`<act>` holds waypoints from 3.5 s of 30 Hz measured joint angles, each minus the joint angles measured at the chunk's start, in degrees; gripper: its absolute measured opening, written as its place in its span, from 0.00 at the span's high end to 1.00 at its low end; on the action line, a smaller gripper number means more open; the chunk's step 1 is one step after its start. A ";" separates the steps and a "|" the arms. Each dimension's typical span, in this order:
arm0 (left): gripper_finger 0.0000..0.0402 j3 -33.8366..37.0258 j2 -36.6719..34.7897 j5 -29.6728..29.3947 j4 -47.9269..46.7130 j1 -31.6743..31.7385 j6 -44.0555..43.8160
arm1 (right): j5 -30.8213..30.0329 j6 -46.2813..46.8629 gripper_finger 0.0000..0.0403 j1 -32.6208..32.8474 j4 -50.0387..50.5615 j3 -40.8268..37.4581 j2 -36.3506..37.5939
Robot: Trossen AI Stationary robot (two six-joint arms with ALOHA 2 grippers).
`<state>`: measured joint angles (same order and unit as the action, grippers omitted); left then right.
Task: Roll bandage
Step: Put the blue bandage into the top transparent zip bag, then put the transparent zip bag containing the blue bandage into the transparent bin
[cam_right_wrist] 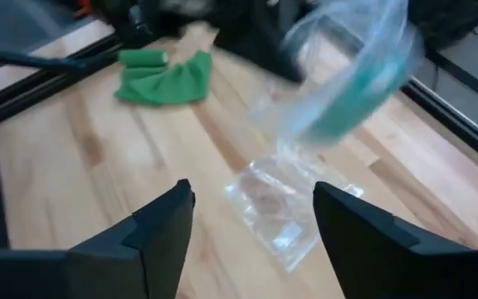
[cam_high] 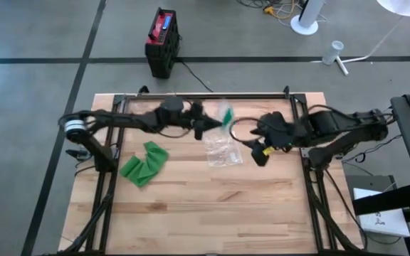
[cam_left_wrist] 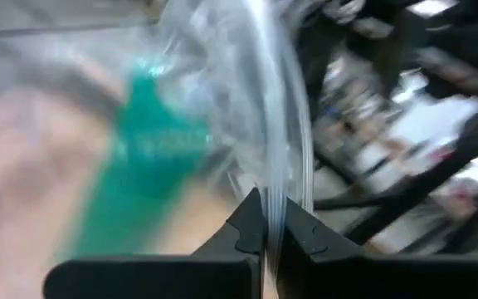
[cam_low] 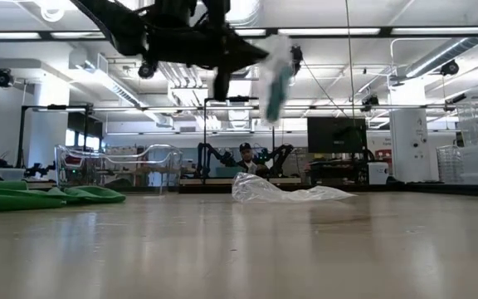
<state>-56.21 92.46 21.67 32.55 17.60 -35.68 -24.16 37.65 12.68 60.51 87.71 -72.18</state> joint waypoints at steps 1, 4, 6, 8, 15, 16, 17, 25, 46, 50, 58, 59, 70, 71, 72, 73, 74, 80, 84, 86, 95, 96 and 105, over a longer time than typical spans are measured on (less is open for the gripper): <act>1.00 -0.02 -2.01 0.18 -4.81 1.19 2.42 | -0.38 0.41 0.42 1.06 0.40 -0.21 0.28; 1.00 -1.31 -8.00 2.92 -21.03 4.44 9.87 | -2.29 2.19 0.45 3.86 2.50 -0.93 0.41; 1.00 -3.17 -11.87 3.81 -32.49 6.25 14.11 | -3.03 3.05 0.46 4.90 3.00 -1.77 -0.23; 1.00 -5.90 -15.60 3.71 -43.45 8.10 17.60 | -2.86 3.59 0.48 5.65 3.06 -3.27 -0.50; 1.00 -22.13 -23.06 -19.84 -86.66 12.51 29.30 | -5.96 9.65 0.51 5.78 1.04 -7.54 -3.06; 1.00 -23.60 -23.20 -24.06 -90.18 12.74 29.04 | -5.91 9.76 0.50 5.78 1.21 -7.88 -3.55; 1.00 -24.61 -23.23 -26.02 -92.66 12.75 28.92 | -5.93 9.71 0.50 5.80 1.21 -7.94 -4.28; 1.00 -23.12 -19.45 3.18 -85.61 10.60 30.70 | -5.90 8.24 0.50 5.38 -0.74 -7.46 -7.10; 1.00 -29.96 -11.88 -11.83 -102.46 24.77 39.12 | -5.42 8.86 0.51 5.82 -0.85 -8.75 -7.52; 1.00 -33.08 -11.95 -13.60 -104.07 29.10 37.96 | -5.44 8.81 0.50 5.82 -0.87 -8.87 -7.52; 1.00 -27.13 -12.72 -27.98 -105.43 34.47 28.07 | -6.07 8.37 0.50 5.82 -1.79 -11.09 -7.78; 1.00 -25.55 -13.26 -28.26 -103.92 35.01 25.42 | -6.44 8.34 0.50 5.82 -2.62 -11.81 -7.78; 1.00 -12.36 -15.37 -29.96 -94.52 41.88 9.74 | -8.94 1.62 0.46 5.82 -3.41 -15.68 -7.76; 1.00 -12.26 -15.65 -29.95 -93.41 42.13 8.40 | -8.98 0.82 0.46 5.82 -3.39 -16.05 -7.76; 1.00 -12.33 -15.95 -29.82 -91.83 42.22 7.02 | -8.99 0.16 0.45 5.82 -3.37 -16.43 -7.76; 1.00 -12.44 -16.29 -29.57 -90.48 42.20 4.95 | -9.10 -0.69 0.45 5.82 -3.40 -16.83 -7.76; 1.00 -12.54 -16.54 -29.35 -89.44 42.33 2.59 | -9.40 -1.39 0.45 5.82 -3.38 -17.21 -7.76; 1.00 -13.42 -17.04 -31.79 -86.96 42.69 -7.91 | -13.28 -1.71 0.42 5.82 -3.48 -20.65 -7.76; 1.00 -12.59 -16.95 -31.65 -85.59 42.25 -10.70 | -13.46 -0.41 0.41 5.82 -3.61 -24.29 -7.70; 1.00 -11.47 -16.95 -31.67 -85.50 42.08 -10.82 | -13.30 0.77 0.40 5.86 -3.64 -26.38 -7.16; 1.00 -6.75 -16.91 -36.61 -83.55 40.04 -7.60 | -13.37 6.74 0.37 8.47 -4.32 -31.64 -1.51; 1.00 -6.74 -16.91 -36.56 -83.62 40.05 -6.93 | -13.40 7.09 0.37 8.87 -4.63 -31.69 -0.78; 0.80 -8.30 -15.09 -33.61 -91.00 40.00 1.37 | -14.84 5.58 0.40 10.32 -9.17 -32.64 4.14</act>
<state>-64.50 77.36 -11.93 -58.45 57.59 -34.31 -39.01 43.23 23.00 51.34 55.07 -68.04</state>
